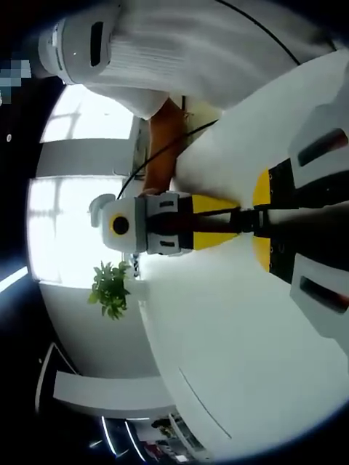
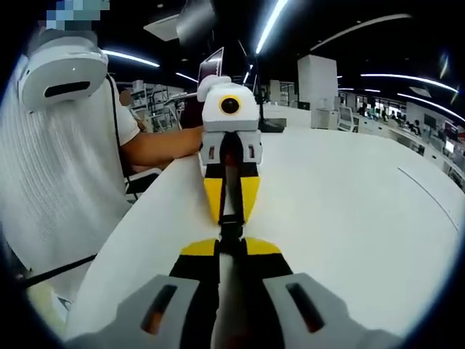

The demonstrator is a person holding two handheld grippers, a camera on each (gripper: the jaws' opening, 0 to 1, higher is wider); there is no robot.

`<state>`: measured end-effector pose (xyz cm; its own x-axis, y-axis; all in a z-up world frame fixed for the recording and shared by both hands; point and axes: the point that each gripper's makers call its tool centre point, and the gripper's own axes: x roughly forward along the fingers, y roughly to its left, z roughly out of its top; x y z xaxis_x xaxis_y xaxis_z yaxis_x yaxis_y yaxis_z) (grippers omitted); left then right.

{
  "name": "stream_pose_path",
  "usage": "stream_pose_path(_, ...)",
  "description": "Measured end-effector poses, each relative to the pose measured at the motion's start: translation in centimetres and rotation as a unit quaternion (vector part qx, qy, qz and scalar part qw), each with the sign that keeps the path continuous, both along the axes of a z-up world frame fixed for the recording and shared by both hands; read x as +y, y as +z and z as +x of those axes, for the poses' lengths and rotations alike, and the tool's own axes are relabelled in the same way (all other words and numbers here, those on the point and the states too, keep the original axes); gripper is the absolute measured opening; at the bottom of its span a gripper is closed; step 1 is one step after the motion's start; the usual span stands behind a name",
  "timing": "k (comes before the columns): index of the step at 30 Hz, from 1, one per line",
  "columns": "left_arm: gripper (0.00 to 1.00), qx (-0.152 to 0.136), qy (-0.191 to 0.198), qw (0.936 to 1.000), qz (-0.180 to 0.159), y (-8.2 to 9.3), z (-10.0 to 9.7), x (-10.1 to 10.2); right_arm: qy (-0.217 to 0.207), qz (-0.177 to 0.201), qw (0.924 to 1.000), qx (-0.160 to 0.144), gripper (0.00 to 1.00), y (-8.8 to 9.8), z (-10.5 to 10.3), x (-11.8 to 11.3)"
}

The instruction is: Snap the two parts of the plastic buckle together until the buckle closes and remains connected.

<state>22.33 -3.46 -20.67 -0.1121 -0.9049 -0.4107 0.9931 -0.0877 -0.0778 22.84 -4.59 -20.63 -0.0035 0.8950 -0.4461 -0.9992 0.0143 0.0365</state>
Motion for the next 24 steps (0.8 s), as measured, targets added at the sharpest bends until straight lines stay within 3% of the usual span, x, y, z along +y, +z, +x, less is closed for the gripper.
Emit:
stream_pose_path(2,0.08,0.004,0.005,1.0,-0.001,-0.04,0.25,0.13,-0.01,0.013,0.9999,-0.005,0.1,0.17,0.52,-0.18)
stream_pose_path(17,0.1,0.002,0.008,1.0,-0.005,-0.14,0.55,0.22,-0.021,0.004,0.9997,-0.015,0.11,0.23,0.68,0.16)
stream_pose_path(24,0.1,-0.007,0.019,0.9998,-0.004,-0.02,0.86,0.13,-0.046,0.0,0.9985,-0.029,0.12,0.27,1.06,0.14)
